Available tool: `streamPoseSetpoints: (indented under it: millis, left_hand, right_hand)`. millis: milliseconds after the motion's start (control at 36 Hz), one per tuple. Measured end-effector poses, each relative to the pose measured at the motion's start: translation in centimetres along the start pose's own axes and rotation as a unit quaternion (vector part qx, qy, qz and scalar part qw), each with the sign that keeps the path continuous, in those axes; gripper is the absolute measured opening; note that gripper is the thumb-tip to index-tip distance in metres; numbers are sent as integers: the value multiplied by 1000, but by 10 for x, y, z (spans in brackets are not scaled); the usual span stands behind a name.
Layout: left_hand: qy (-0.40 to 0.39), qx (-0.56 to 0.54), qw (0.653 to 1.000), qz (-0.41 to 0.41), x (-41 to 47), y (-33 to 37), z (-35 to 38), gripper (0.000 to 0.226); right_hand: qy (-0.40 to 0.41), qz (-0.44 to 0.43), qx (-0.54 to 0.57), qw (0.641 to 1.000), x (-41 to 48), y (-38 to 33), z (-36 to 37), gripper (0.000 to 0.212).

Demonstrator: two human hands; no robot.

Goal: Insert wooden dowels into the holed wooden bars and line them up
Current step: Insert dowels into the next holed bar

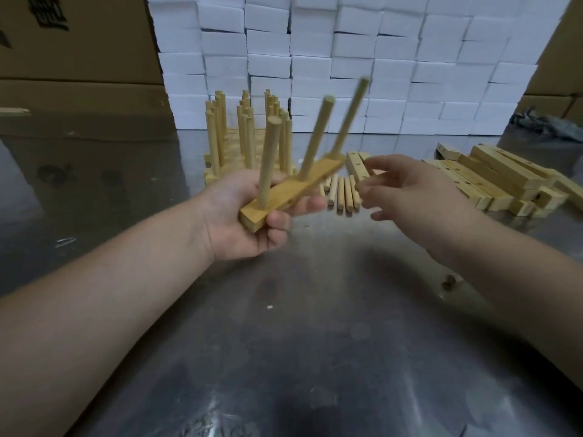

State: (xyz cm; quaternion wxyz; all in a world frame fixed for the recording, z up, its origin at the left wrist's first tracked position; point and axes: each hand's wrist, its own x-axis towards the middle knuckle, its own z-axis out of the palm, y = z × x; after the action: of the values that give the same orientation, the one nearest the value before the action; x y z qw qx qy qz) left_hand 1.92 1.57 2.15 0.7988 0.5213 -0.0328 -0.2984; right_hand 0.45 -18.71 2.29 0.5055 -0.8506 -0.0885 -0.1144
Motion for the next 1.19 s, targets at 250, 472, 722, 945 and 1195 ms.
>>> streamPoseSetpoints:
  millis: [250, 472, 722, 945, 1195]
  left_hand:
    - [-153, 35, 981, -109, -12, 8, -7, 42]
    - [90, -29, 993, 73, -4, 11, -11, 43]
    - [195, 157, 943, 220, 4, 1, -9, 14]
    - [291, 416, 827, 241, 1, 5, -16, 17]
    - [323, 536, 755, 195, -26, 37, -48, 12]
  right_hand:
    - [-150, -59, 100, 982, -1, 1, -5, 28]
    - [-77, -38, 73, 994, 7, 8, -8, 6]
    - [0, 18, 64, 998, 12, 12, -9, 10]
    - [20, 28, 7, 999, 16, 20, -8, 42]
    - [10, 7, -70, 998, 12, 19, -2, 46]
